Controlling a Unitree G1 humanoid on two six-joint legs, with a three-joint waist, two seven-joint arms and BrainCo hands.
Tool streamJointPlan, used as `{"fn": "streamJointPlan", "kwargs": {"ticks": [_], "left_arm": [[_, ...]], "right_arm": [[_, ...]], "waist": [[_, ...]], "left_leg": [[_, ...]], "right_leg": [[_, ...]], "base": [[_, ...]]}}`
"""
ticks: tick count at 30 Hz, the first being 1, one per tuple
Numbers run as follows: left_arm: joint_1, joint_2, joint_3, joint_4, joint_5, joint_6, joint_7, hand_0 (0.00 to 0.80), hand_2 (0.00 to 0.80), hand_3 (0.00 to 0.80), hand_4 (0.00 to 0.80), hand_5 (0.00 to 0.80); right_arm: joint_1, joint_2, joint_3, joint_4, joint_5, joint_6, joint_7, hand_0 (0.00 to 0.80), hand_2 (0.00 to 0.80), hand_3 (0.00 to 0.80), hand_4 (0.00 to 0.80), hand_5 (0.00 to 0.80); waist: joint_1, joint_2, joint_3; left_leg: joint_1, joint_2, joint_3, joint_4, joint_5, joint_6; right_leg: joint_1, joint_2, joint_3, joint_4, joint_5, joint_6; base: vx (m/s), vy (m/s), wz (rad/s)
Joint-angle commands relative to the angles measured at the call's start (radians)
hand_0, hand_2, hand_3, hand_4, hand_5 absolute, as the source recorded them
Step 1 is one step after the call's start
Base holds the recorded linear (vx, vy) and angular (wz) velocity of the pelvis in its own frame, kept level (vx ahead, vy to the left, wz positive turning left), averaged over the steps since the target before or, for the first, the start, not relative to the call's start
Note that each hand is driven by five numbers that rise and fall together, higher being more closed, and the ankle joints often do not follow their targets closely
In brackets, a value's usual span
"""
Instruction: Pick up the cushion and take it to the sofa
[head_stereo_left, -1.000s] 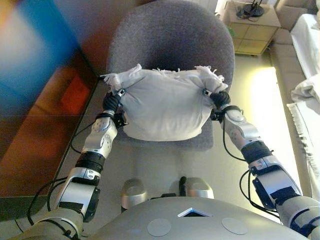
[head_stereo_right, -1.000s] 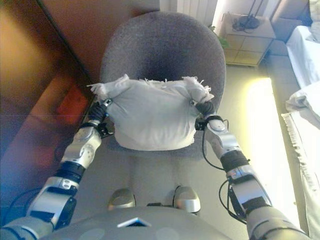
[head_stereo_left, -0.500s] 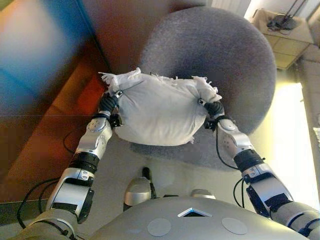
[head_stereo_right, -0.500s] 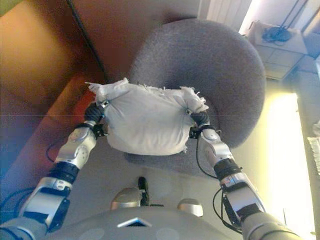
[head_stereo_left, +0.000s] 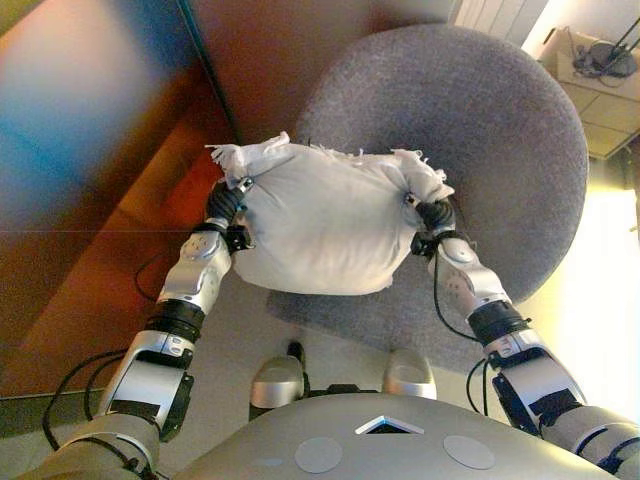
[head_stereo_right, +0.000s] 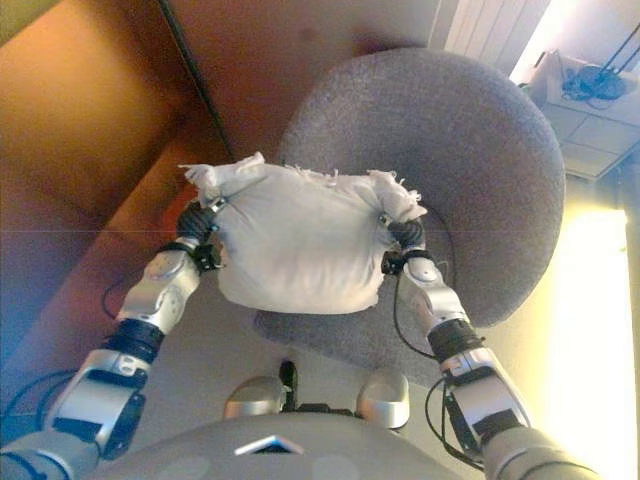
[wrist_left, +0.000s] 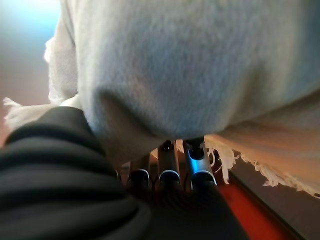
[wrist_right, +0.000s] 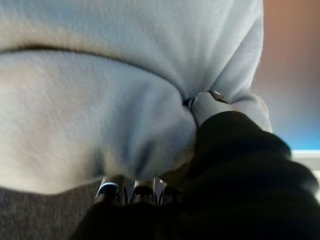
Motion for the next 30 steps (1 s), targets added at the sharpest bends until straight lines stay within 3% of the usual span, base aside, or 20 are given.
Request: {"fn": "streamJointPlan", "kwargs": {"ticks": [1,8,11,19,26,30], "left_arm": [[-0.097,-0.005,-0.028,-0.072,0.011,-0.031,-0.017,0.800,0.800,0.800,0.800,0.800],[-0.096,-0.001,-0.020,-0.076,-0.011,-0.007,-0.026,0.800,0.800,0.800,0.800,0.800],[-0.108,-0.006,-0.032,-0.067,0.005,-0.004,-0.026,0.800,0.800,0.800,0.800,0.800],[-0.129,-0.006,-0.045,-0.055,-0.020,0.009,0.009,0.800,0.800,0.800,0.800,0.800],[-0.130,-0.019,-0.052,-0.056,-0.035,0.055,0.020,0.800,0.800,0.800,0.800,0.800],[-0.121,-0.013,-0.066,-0.060,0.048,0.082,0.018,0.800,0.800,0.800,0.800,0.800]], "right_arm": [[-0.164,0.011,-0.079,-0.050,0.014,-0.038,-0.004,0.800,0.800,0.800,0.800,0.800],[-0.114,0.012,-0.069,-0.079,0.022,-0.020,0.014,0.800,0.800,0.800,0.800,0.800],[-0.109,0.009,-0.074,-0.082,0.019,-0.016,0.018,0.800,0.800,0.800,0.800,0.800],[-0.129,0.006,-0.080,-0.070,0.032,-0.012,0.030,0.800,0.800,0.800,0.800,0.800],[-0.160,-0.008,-0.105,-0.026,0.056,0.007,-0.007,0.800,0.800,0.800,0.800,0.800],[-0.161,-0.012,-0.133,0.008,0.075,0.008,-0.012,0.800,0.800,0.800,0.800,0.800]], "waist": [[-0.006,-0.042,-0.070],[-0.026,-0.019,-0.072],[-0.043,-0.014,-0.053],[-0.046,-0.030,0.008],[-0.019,-0.049,0.049],[0.001,-0.060,0.065]], "left_leg": [[0.026,0.094,0.030,0.177,-0.172,-0.047],[-0.013,0.167,0.110,0.190,-0.123,-0.076],[-0.022,0.186,0.133,0.223,-0.133,-0.083],[-0.083,0.219,0.111,0.390,-0.202,-0.086],[-0.109,0.237,0.079,0.488,-0.243,-0.086],[-0.122,0.249,0.054,0.505,-0.241,-0.094]], "right_leg": [[-0.179,-0.035,0.052,0.175,0.173,0.031],[-0.158,-0.034,-0.009,0.192,0.123,0.025],[-0.184,-0.047,-0.002,0.234,0.113,0.031],[-0.248,-0.049,0.070,0.363,0.074,0.045],[-0.261,-0.057,0.065,0.454,0.057,0.051],[-0.254,-0.057,0.052,0.459,0.067,0.051]], "base": [[0.200,-0.075,0.52],[0.097,-0.015,0.14],[0.024,-0.005,0.18],[-0.002,-0.045,0.02],[0.055,-0.076,-0.04],[0.047,-0.116,0.06]]}}
